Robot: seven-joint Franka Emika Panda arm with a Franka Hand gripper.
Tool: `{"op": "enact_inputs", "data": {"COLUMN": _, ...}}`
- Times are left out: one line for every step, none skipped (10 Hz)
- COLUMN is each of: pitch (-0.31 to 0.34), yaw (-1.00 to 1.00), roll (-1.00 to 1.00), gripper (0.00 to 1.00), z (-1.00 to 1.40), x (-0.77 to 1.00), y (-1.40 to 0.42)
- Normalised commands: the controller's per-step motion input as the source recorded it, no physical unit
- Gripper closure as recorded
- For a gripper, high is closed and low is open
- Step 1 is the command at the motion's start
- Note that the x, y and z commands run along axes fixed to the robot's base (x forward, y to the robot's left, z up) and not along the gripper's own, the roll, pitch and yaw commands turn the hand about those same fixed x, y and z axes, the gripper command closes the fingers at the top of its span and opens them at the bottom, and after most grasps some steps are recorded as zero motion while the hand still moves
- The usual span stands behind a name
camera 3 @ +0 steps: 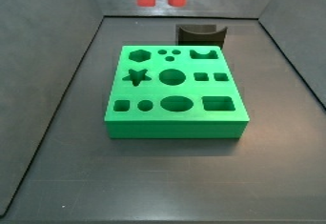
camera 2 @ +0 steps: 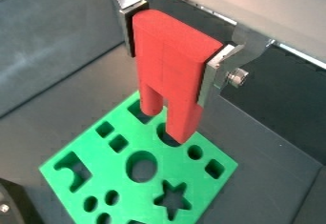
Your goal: Insert the square-circle object.
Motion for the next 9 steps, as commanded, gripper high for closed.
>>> {"op": "enact_inputs", "data": {"pitch": 0.0, "yaw": 0.03, "roll": 0.0, "gripper": 1.0, "z": -1.0, "x": -0.1, "y": -0.2}}
{"op": "enact_inputs", "data": {"pitch": -0.001, "yaw": 0.0, "roll": 0.0, "gripper": 1.0, "z": -1.0, "x": -0.14, "y": -0.15}}
{"op": "enact_inputs", "data": {"pitch": 0.0, "yaw": 0.05, "roll": 0.0, "gripper": 1.0, "z": -1.0, "x": -0.12, "y": -0.13}}
{"op": "enact_inputs", "data": {"pitch": 0.0, "yaw": 0.07, "roll": 0.0, "gripper": 1.0, "z": -1.0, "x": -0.11, "y": -0.15}}
{"op": "enact_inputs", "data": {"pitch": 0.0, "yaw": 0.06, "roll": 0.0, "gripper": 1.0, "z": -1.0, "x": -0.13, "y": -0.16}}
{"op": "enact_inputs", "data": {"pitch": 0.0, "yaw": 0.0, "roll": 0.0, "gripper": 1.0, "z": -1.0, "x": -0.14, "y": -0.24}}
{"op": "enact_inputs", "data": {"pitch": 0.0, "yaw": 0.01, "roll": 0.0, "gripper": 1.0, "z": -1.0, "x": -0.12, "y": -0.26}}
{"op": "enact_inputs", "data": {"pitch": 0.0, "yaw": 0.01, "roll": 0.0, "gripper": 1.0, "z": -1.0, "x": -0.11, "y": -0.29}}
{"op": "enact_inputs", "data": {"pitch": 0.0, "yaw": 0.01, "roll": 0.0, "gripper": 1.0, "z": -1.0, "x": -0.11, "y": -0.27}}
